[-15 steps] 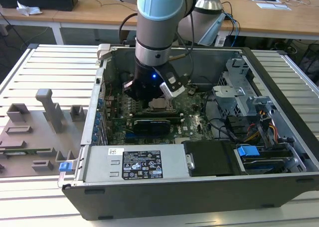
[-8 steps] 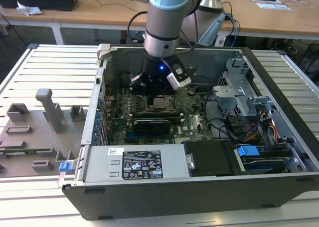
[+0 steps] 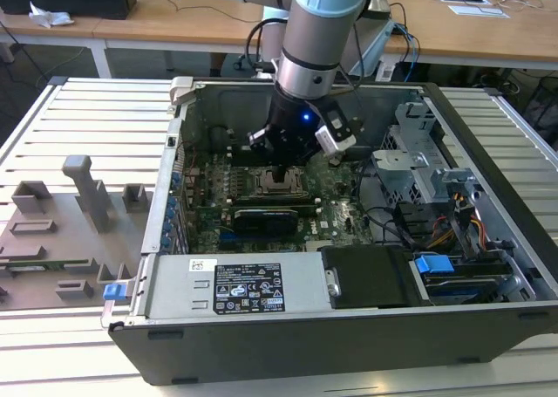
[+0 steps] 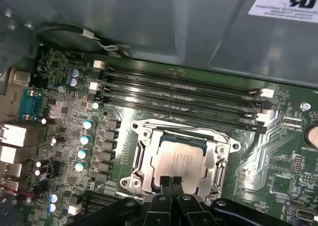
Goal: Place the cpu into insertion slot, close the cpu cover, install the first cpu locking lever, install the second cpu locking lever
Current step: 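Install the second cpu locking lever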
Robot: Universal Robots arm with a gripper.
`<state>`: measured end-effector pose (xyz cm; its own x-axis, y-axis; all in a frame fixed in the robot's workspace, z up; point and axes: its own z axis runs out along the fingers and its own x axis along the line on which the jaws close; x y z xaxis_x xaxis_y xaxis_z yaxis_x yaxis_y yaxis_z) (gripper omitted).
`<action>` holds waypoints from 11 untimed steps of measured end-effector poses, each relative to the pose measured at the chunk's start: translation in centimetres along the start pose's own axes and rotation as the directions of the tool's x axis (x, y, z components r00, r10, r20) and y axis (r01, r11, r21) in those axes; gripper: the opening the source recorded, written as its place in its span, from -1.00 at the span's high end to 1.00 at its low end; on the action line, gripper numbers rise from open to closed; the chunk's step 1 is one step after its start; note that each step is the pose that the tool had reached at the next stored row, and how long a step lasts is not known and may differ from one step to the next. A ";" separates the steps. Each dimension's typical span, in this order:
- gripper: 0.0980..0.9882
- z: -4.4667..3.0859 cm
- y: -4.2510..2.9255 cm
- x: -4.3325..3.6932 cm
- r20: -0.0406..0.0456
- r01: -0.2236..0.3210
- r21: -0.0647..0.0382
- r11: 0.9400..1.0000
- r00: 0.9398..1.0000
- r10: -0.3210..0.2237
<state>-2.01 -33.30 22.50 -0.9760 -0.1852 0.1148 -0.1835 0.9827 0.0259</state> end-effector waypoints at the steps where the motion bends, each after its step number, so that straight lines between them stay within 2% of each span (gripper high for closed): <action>1: 0.98 -0.48 0.03 0.05 0.000 0.000 0.002 1.000 1.000 0.000; 11: 0.98 -1.97 0.06 0.23 0.000 0.000 0.003 1.000 1.000 0.000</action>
<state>-2.01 -33.28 24.49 -0.9760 -0.1848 0.1152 -0.1834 0.9828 0.0230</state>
